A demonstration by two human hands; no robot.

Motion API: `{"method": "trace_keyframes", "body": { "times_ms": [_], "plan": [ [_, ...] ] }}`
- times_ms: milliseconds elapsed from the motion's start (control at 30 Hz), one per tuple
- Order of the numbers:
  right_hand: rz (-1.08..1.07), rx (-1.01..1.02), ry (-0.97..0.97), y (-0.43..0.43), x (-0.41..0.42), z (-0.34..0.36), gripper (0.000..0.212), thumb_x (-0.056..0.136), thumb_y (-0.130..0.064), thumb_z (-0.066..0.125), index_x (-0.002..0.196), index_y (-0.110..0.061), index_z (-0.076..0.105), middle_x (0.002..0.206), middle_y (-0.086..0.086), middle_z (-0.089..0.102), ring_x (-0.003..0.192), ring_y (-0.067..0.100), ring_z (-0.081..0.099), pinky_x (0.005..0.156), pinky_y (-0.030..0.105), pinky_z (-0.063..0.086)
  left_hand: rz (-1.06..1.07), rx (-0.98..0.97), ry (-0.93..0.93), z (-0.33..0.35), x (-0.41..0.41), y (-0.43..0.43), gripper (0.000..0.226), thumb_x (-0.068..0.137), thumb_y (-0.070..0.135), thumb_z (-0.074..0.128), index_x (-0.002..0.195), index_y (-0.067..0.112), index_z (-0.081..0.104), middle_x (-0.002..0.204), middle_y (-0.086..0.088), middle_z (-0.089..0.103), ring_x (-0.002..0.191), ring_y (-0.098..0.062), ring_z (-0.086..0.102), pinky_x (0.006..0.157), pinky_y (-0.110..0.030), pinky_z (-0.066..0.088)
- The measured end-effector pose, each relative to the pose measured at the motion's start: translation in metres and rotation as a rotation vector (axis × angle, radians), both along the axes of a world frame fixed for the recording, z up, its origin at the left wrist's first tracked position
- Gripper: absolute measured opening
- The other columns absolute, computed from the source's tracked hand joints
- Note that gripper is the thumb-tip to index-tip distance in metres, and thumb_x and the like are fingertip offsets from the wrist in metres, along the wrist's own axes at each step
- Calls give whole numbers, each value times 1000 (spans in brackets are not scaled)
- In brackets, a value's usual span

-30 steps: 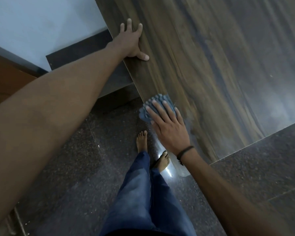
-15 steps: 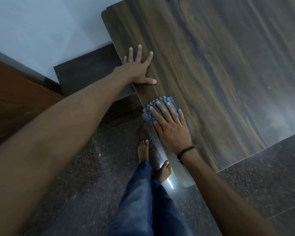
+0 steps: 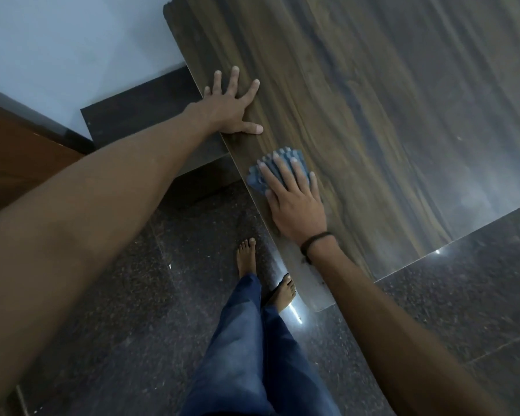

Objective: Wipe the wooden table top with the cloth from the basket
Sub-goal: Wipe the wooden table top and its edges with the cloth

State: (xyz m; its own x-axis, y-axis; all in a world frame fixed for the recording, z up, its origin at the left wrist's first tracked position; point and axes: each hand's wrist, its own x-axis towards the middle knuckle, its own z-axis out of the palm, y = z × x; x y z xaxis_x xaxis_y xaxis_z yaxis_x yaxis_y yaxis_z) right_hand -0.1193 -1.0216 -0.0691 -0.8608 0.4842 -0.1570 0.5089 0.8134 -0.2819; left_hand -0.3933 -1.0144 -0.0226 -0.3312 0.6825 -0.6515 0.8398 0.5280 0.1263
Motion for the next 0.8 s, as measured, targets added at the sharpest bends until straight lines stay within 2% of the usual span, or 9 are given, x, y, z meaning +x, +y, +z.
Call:
{"method": "trace_keyframes", "body": {
  "times_ms": [133, 200, 333, 467, 567, 700, 800],
  "plan": [
    [33, 31, 8, -15, -20, -4, 56, 106, -40, 33, 160, -33, 21, 168, 1, 17, 155, 30, 8, 121, 60, 17, -7, -5, 10, 3, 1, -1, 105, 86, 75, 49, 155, 37, -21, 160, -13, -34, 146, -47, -24, 119, -63, -1],
    [96, 52, -2, -35, 18, -5, 57, 107, -41, 33, 160, -33, 17, 169, 0, 13, 156, 28, 3, 122, 58, 15, -5, 3, 7, 3, 3, -1, 106, 86, 74, 50, 155, 37, -20, 160, -13, -33, 146, -47, -24, 119, -63, -1],
    [60, 46, -20, -51, 97, -1, 53, 108, -43, 29, 160, -37, 18, 168, -7, 14, 156, 22, 4, 123, 54, 17, -7, 14, 2, 2, 2, -2, 106, 86, 72, 51, 155, 36, -20, 160, -12, -33, 146, -46, -24, 119, -63, -1],
    [-55, 55, 37, -11, 60, -3, 51, 107, -42, 29, 158, -38, 24, 167, -6, 21, 155, 23, 10, 122, 55, 18, 19, -2, 8, 4, 4, 3, 108, 85, 71, 55, 155, 37, -19, 161, -12, -32, 147, -46, -22, 119, -64, 2],
    [-155, -12, 32, -4, 31, -2, 53, 107, -42, 29, 159, -38, 20, 168, -4, 16, 156, 24, 5, 123, 56, 13, 55, -21, -4, 6, 10, 2, 118, 79, 71, 64, 156, 36, -19, 161, -10, -32, 147, -45, -23, 117, -65, 3],
    [118, 87, -8, -26, 95, -7, 55, 106, -43, 27, 159, -35, 21, 168, -3, 16, 155, 26, 8, 123, 55, 15, 59, 14, -16, 0, 16, -3, 132, 67, 73, 72, 155, 37, -20, 160, -10, -34, 146, -45, -25, 118, -65, 1],
    [45, 49, -23, -1, 116, -3, 52, 107, -44, 25, 159, -38, 21, 167, -7, 17, 155, 23, 8, 123, 54, 15, 89, 59, -12, -1, 15, -4, 132, 68, 69, 76, 156, 36, -16, 162, -9, -31, 146, -44, -24, 118, -65, 0]
  ]
}}
